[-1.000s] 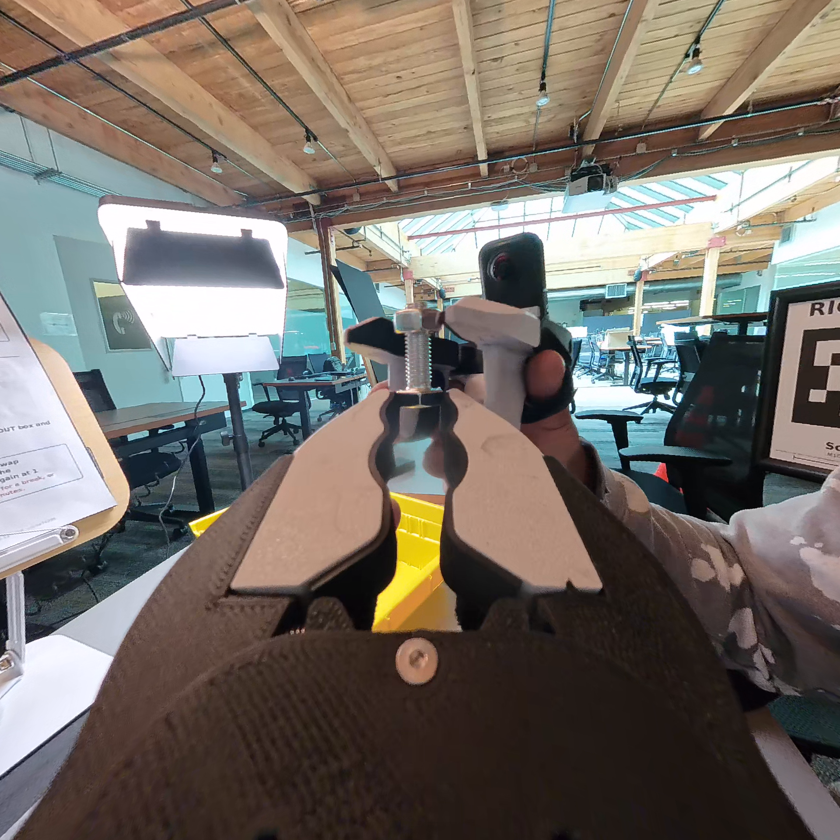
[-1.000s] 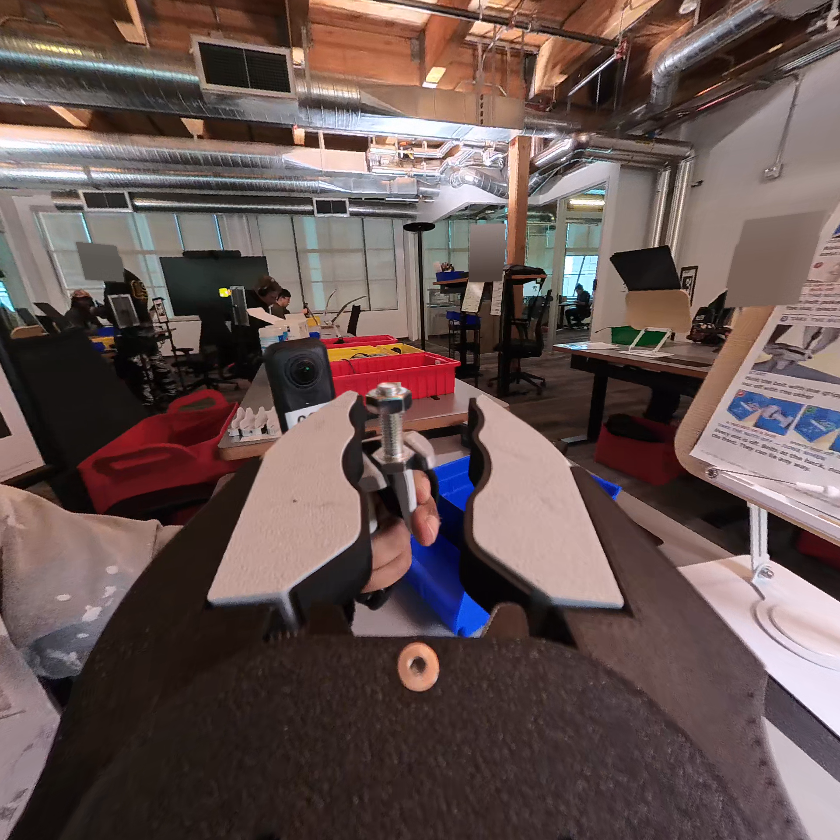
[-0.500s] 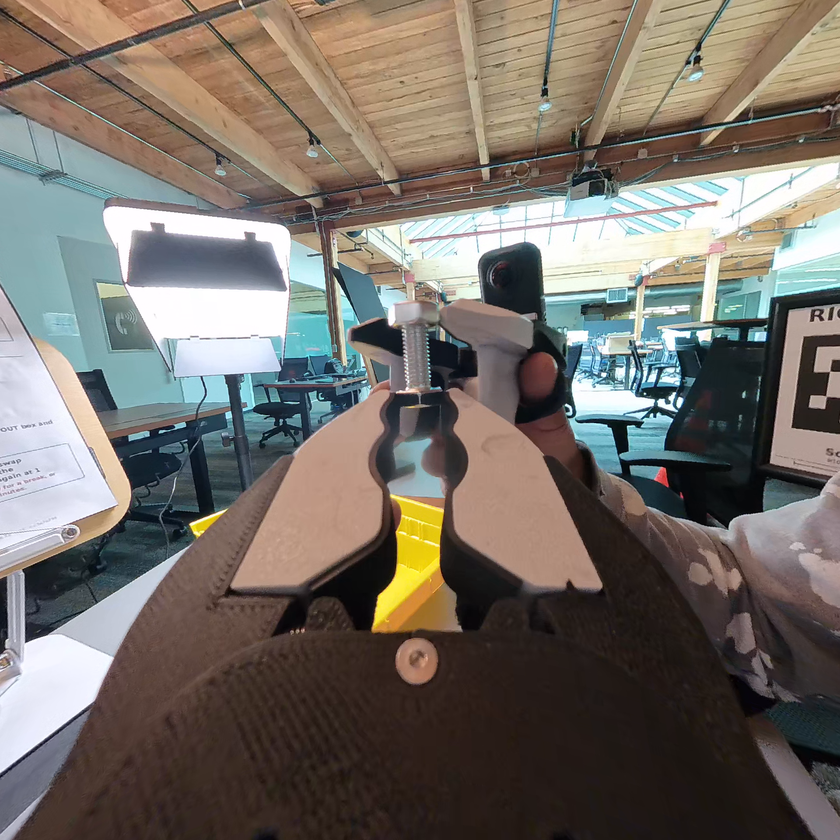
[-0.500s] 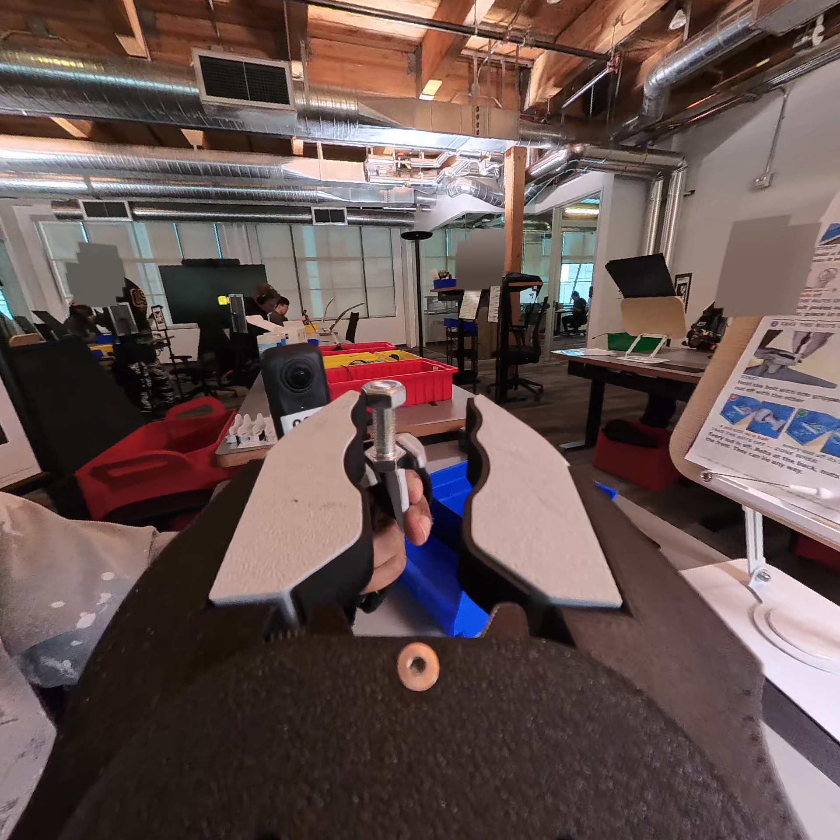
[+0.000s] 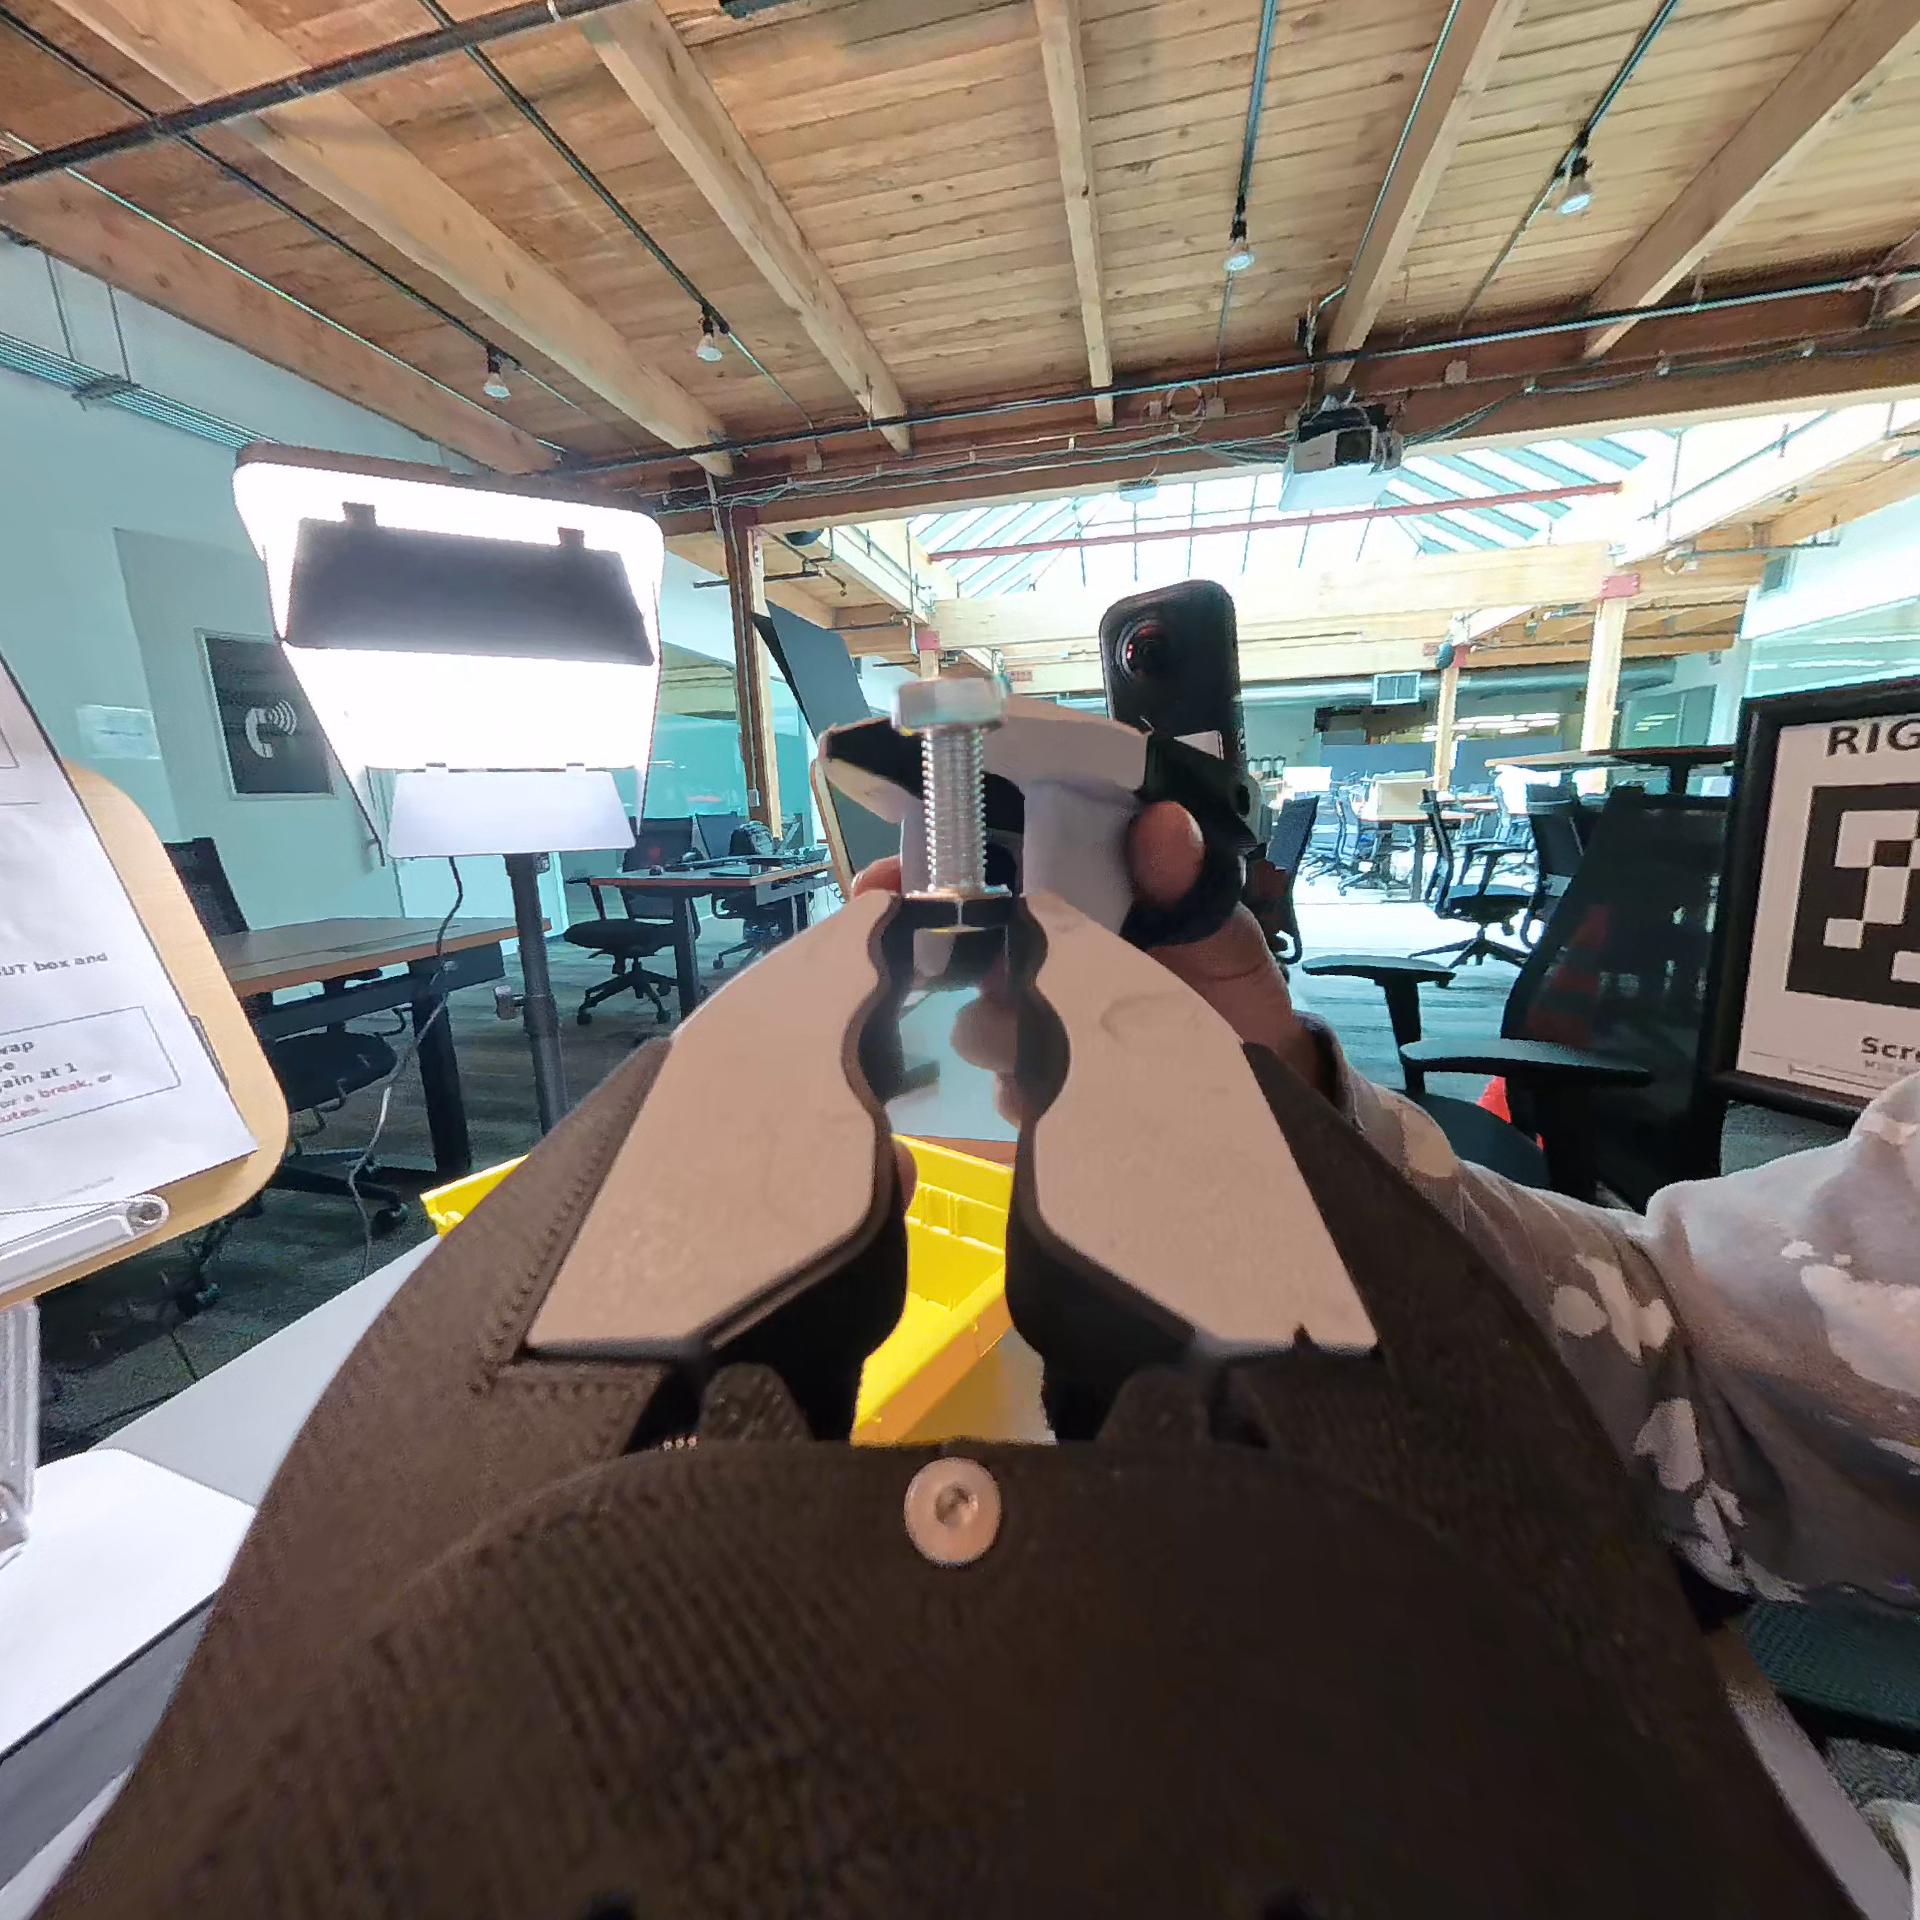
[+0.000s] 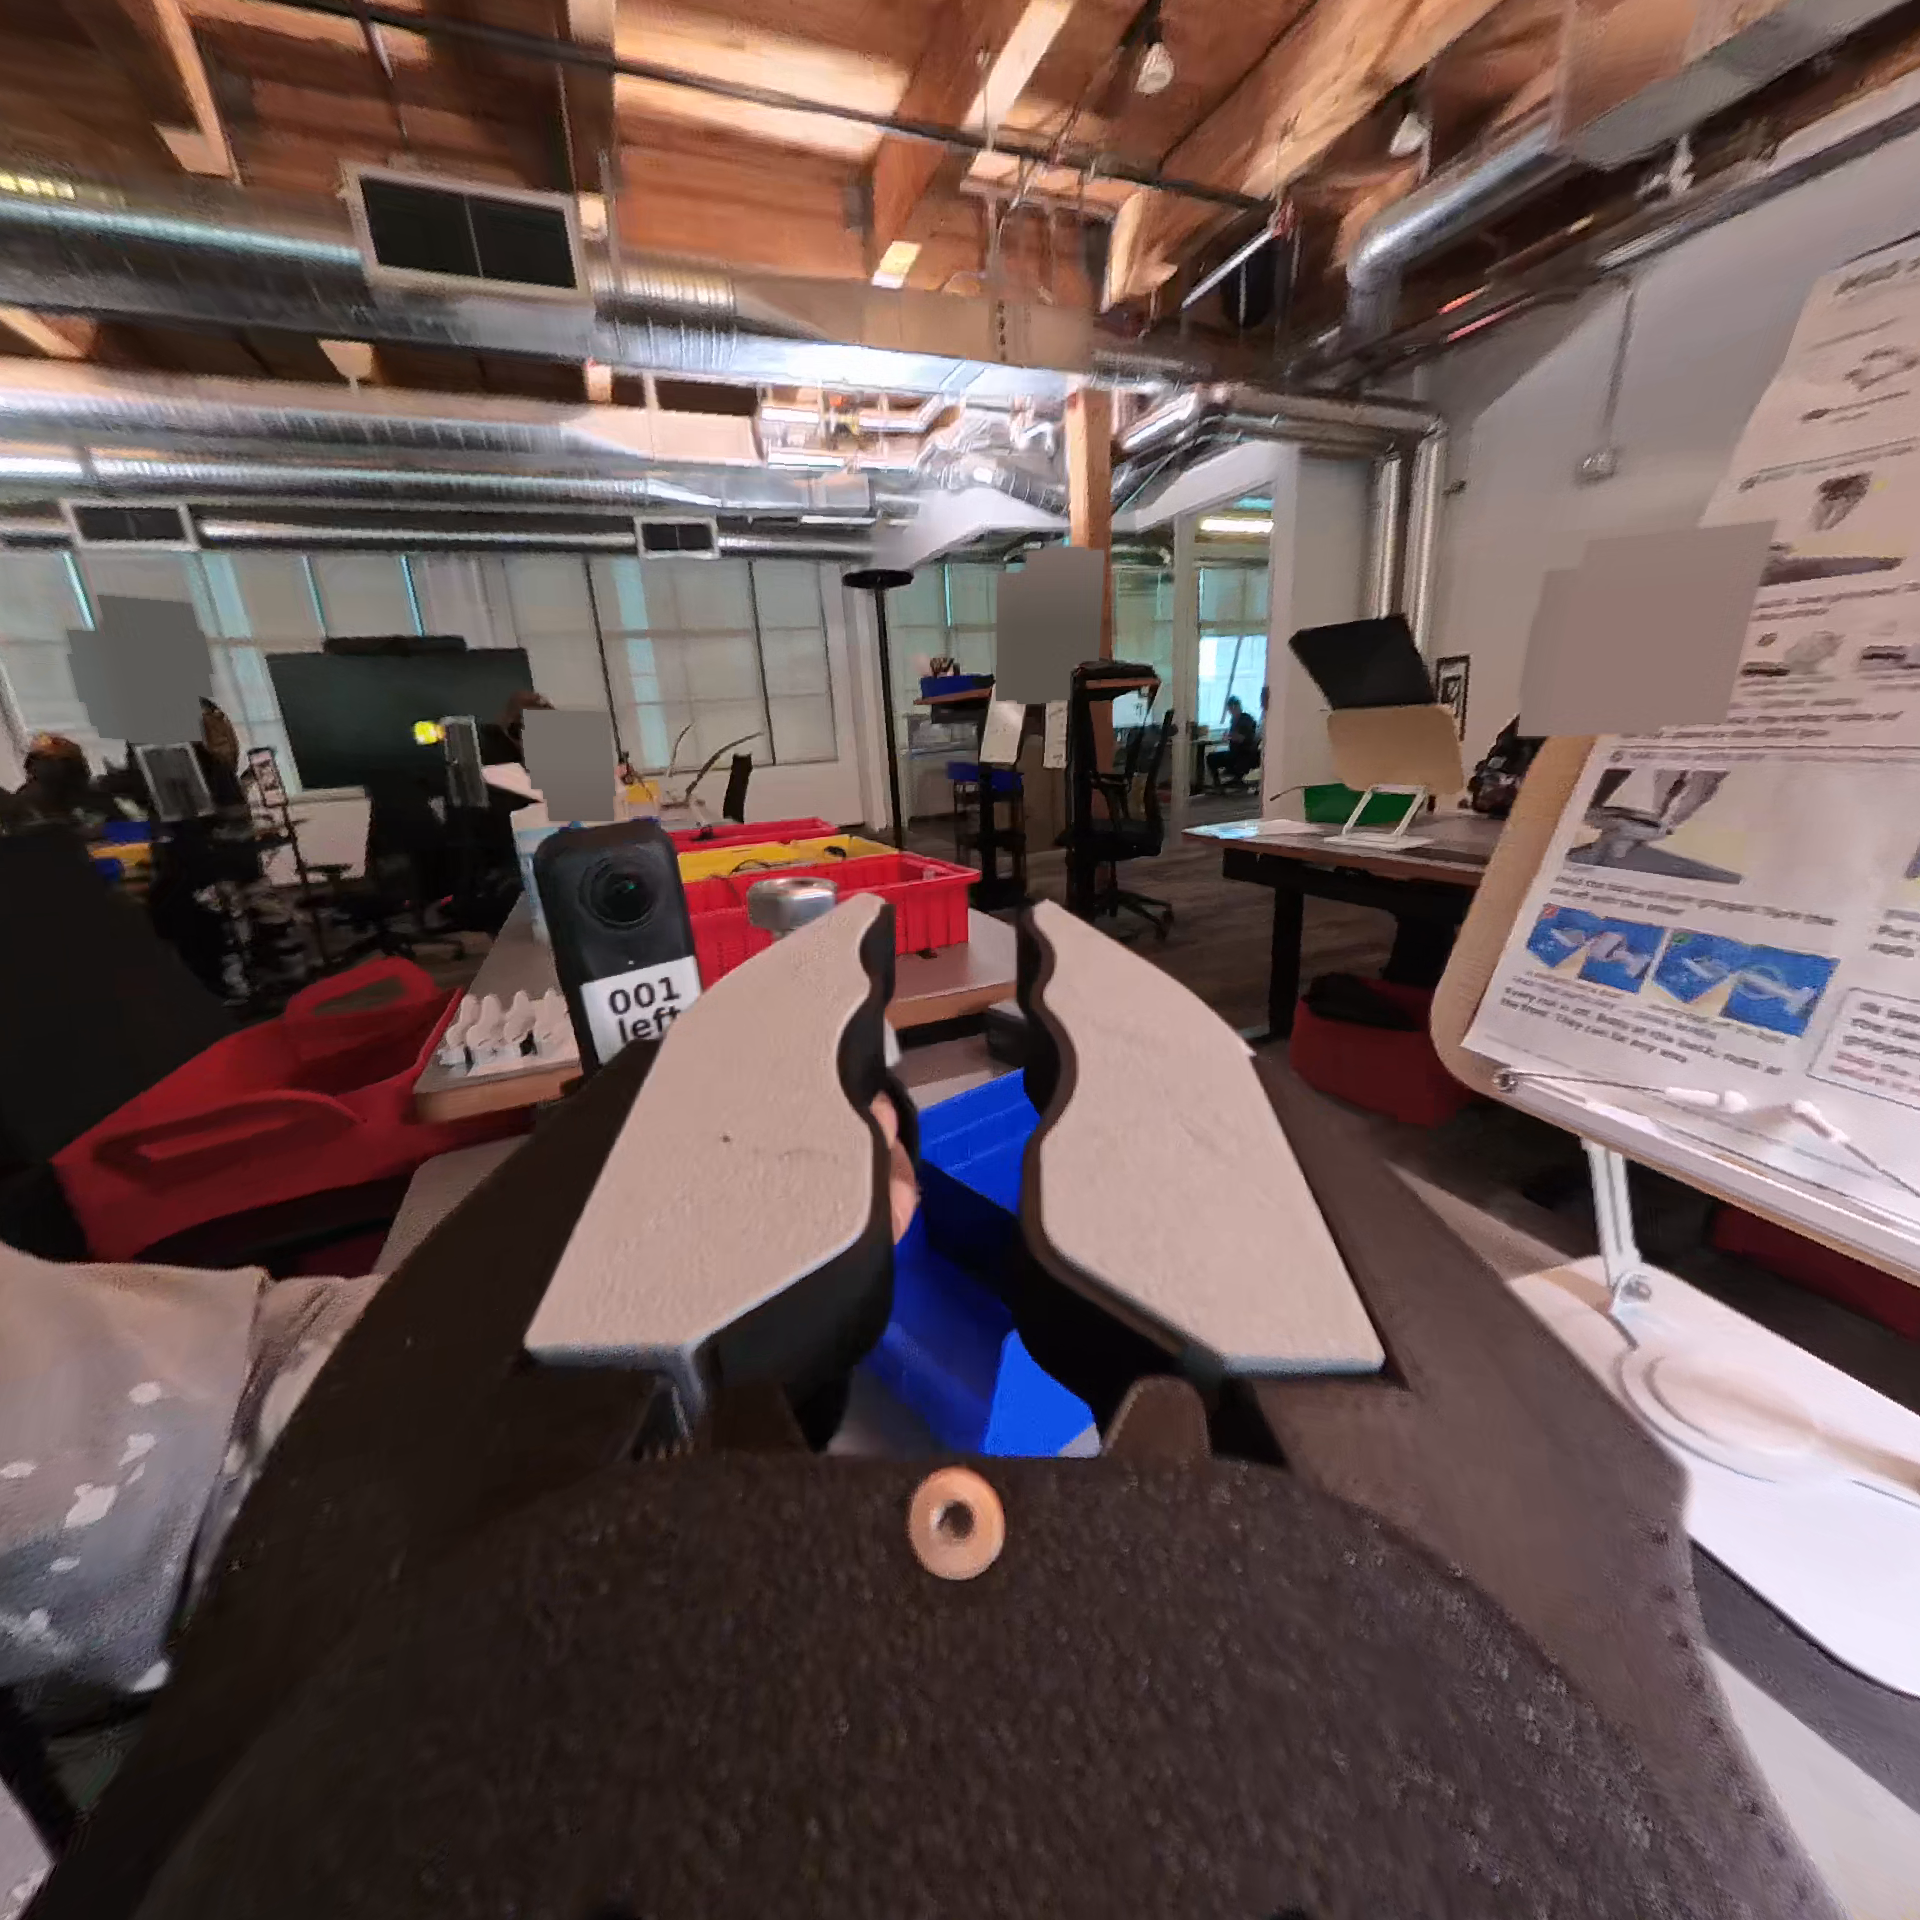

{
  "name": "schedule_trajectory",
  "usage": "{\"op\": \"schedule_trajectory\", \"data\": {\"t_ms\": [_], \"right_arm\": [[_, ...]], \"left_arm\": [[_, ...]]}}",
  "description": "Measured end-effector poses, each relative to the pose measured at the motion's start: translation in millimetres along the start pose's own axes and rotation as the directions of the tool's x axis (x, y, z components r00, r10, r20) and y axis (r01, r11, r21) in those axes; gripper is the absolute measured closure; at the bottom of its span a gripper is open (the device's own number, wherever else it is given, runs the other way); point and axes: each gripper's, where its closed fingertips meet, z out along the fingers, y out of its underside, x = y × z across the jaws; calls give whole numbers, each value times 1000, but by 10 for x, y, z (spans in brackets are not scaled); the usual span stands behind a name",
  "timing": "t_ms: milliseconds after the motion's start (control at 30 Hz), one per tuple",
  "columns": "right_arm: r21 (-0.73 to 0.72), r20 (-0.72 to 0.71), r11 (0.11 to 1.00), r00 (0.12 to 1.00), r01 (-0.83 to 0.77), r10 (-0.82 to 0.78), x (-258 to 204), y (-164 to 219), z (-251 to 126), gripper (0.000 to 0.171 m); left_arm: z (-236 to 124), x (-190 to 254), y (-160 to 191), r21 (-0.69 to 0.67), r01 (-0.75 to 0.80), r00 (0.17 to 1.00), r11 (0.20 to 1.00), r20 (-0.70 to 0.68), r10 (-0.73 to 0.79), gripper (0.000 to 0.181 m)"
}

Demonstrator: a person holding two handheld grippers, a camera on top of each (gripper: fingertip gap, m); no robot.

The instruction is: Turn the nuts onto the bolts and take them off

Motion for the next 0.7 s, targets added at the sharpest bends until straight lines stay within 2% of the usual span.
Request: {"op": "schedule_trajectory", "data": {"t_ms": [267, 333, 433, 700], "right_arm": [[-42, 77, 999, 997, 28, -25, -202, 60, 63, 133], [-40, 61, 998, 997, 40, -38, -172, 65, 63, 134], [-3, 2, 1000, 1000, 17, -17, -14, -11, -8, 148], [-43, 74, 998, 996, 42, -39, -209, 40, 45, 135]], "left_arm": [[25, 0, 57, -20, -10, 1000, 1000, 7, 10, 163], [24, 6, 47, -18, -10, 1000, 1000, 8, 10, 163], [1, -4, 1, -4, -8, 1000, 1000, 5, 8, 163], [22, -16, 68, -24, -10, 1000, 1000, 13, 10, 163]]}}
